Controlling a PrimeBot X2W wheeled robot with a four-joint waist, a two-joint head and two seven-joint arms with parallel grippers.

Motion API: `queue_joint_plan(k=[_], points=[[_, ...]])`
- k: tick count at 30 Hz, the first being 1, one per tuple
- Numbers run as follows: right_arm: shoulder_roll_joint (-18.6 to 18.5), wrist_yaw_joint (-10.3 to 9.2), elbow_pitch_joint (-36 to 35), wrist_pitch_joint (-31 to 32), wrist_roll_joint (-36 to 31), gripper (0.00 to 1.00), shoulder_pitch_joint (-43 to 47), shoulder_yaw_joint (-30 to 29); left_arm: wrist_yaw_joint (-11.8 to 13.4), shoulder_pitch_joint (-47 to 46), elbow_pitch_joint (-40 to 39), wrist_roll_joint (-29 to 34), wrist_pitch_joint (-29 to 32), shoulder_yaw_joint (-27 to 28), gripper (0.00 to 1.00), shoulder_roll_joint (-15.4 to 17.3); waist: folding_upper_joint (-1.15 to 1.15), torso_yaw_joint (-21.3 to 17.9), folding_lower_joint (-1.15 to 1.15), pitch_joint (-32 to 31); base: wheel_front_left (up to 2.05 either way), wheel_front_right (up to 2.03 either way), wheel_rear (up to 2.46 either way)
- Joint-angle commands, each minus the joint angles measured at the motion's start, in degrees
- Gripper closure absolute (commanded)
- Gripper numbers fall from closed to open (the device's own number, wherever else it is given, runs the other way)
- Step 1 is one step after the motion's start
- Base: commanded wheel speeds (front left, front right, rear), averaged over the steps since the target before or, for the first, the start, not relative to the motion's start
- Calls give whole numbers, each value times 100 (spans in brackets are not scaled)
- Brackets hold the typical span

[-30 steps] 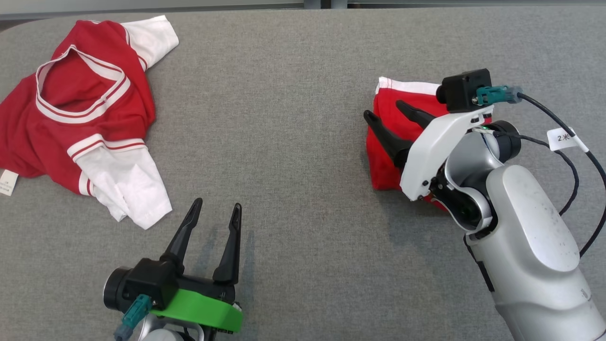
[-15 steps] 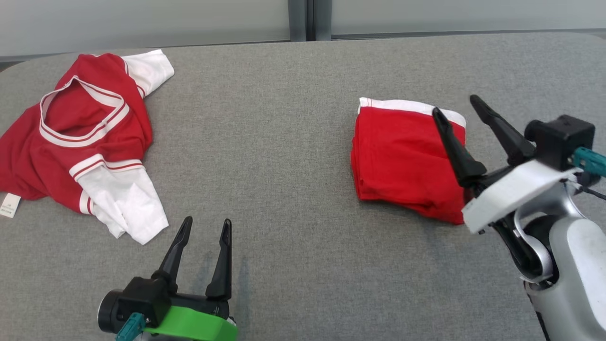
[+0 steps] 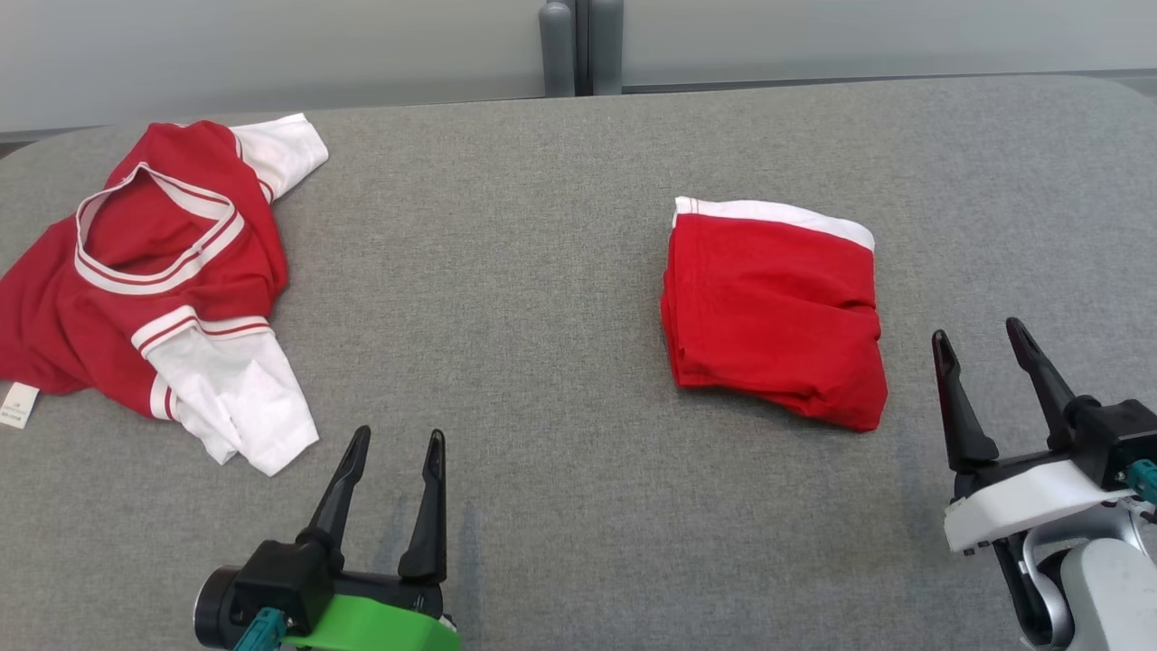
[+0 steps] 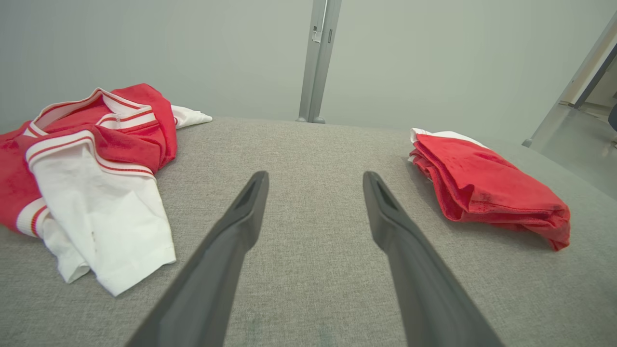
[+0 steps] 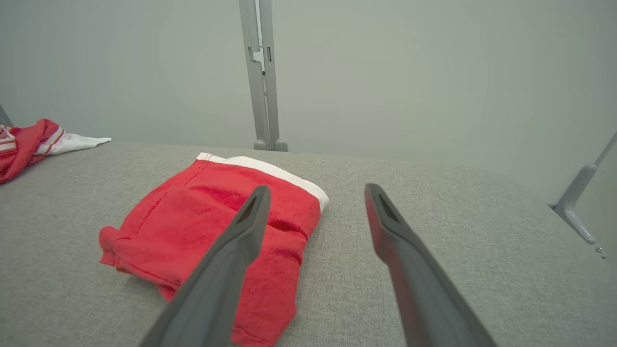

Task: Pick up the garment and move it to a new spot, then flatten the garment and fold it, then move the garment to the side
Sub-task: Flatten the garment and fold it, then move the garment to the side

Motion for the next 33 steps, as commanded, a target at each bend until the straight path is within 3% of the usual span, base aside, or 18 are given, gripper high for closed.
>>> queue_joint_plan(k=[1,7,18,33], points=[[35,-3,121,-86,-67,0,40,-32,-43,88,20,60,-13,35,0,-35,0,1,0,6,0,0,0],[243,-4,734,-268,-166,0,-26,-182,-143,122,119,159,-14,103,0,-151,0,40,0,-52,0,0,0],[687,-4,-336,-271,-672,0,624,-830,-258,330,207,346,-14,454,0,-240,0,119,0,-365,0,0,0],[795,-4,-244,-271,-741,0,1352,-650,-472,702,561,615,-14,1314,0,-422,0,285,0,-705,0,0,0]])
